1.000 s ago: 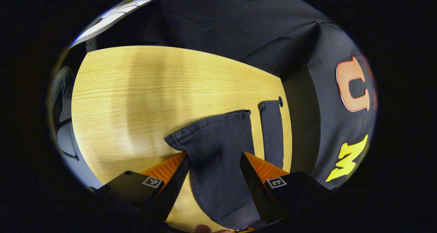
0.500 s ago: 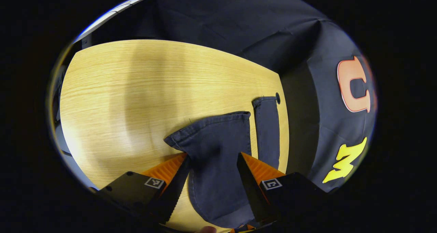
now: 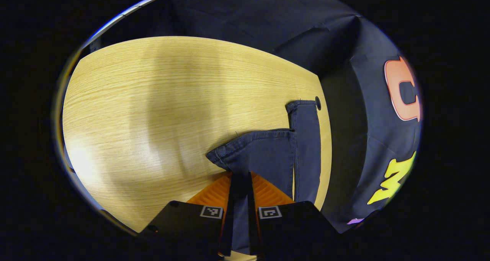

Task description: Grasp the waist and the cuffs of the jeans and fold them to make the two legs overlap; first hold the waist and fold one-third of the jeans toward the cuffs, then hold the cuffs and fold the remaining one-third in the same direction to finish folding.

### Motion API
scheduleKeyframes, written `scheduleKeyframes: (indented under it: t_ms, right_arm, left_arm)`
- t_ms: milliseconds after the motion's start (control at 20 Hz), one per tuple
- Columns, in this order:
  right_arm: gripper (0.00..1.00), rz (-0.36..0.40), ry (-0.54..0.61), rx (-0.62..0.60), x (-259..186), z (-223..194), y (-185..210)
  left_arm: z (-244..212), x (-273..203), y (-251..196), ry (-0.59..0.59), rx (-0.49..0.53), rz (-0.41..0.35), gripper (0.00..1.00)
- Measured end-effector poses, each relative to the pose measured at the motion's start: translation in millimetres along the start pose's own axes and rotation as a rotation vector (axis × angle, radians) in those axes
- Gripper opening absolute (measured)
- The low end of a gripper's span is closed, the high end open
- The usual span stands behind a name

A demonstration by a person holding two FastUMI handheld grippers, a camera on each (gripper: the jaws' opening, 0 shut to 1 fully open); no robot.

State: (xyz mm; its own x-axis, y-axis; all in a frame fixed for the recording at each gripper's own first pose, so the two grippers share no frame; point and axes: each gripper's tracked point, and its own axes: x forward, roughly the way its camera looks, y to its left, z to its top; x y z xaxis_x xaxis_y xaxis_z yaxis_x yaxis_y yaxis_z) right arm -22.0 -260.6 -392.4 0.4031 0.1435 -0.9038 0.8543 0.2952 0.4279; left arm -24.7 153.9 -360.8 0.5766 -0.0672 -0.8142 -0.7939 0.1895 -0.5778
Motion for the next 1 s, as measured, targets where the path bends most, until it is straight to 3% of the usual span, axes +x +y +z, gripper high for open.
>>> scheduleKeyframes:
  t_ms: [150,250,300,400,600,750,1000]
  right_arm:
    - [0.13,0.013,0.006,0.019,-1.5,-1.3,0.9]
    - [0.13,0.0,-0.006,0.023,-5.5,1.2,-1.6]
    - [0.03,0.006,-0.003,0.033,-8.0,-3.2,4.3]
    - [0.0,0.029,-0.006,0.035,-15.7,-1.0,6.9]
    - [0.03,0.061,-0.015,0.031,-36.3,-5.3,18.2]
    - [0.03,0.091,-0.03,0.038,-66.0,-7.4,31.5]
    - [0.03,0.136,-0.043,-0.039,-81.3,1.4,78.6]
  left_arm:
    - [3.6,-9.3,0.4,-0.02,-0.032,-0.006,0.09]
    - [6.0,-17.7,2.9,-0.044,-0.049,-0.01,0.06]
    - [7.5,-23.0,2.6,-0.056,-0.054,-0.012,0.05]
    - [10.2,-36.1,3.7,-0.076,-0.053,-0.015,0.05]
    - [7.3,-58.9,1.7,-0.047,-0.116,-0.014,0.04]
    - [10.0,-68.8,-3.8,-0.029,-0.218,-0.017,0.04]
    - [23.4,-72.6,-28.3,0.035,-0.302,-0.024,0.04]
